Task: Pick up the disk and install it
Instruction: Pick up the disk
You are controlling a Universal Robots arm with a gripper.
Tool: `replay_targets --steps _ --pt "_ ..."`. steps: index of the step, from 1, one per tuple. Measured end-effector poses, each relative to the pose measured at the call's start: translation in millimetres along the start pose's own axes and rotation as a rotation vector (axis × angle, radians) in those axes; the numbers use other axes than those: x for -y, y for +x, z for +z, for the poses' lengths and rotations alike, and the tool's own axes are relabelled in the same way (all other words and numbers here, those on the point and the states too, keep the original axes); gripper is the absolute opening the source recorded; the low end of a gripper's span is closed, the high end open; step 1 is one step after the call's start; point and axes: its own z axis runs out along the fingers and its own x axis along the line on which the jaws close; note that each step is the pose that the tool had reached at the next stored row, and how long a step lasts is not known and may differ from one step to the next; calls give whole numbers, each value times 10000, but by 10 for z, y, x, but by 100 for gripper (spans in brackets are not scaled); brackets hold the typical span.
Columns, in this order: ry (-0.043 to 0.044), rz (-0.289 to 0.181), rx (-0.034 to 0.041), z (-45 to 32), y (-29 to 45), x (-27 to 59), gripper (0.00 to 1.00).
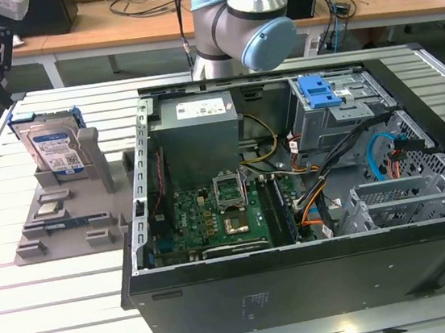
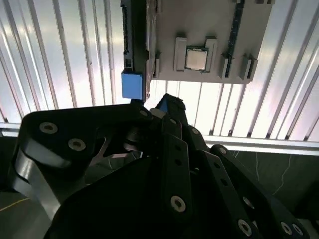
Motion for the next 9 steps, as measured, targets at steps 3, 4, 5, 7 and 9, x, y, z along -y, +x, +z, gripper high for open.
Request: replay_targets --steps 3,4,5,7,9 --pt "-21 -892 -27 0 0 0 11" --pt "-25 -1059 -33 0 0 0 11" --pt "-30 -1212 -38 0 0 0 11" --pt "-42 -1719 -54 0 0 0 11" --pt "-52 -2142 -66 1 0 0 11"
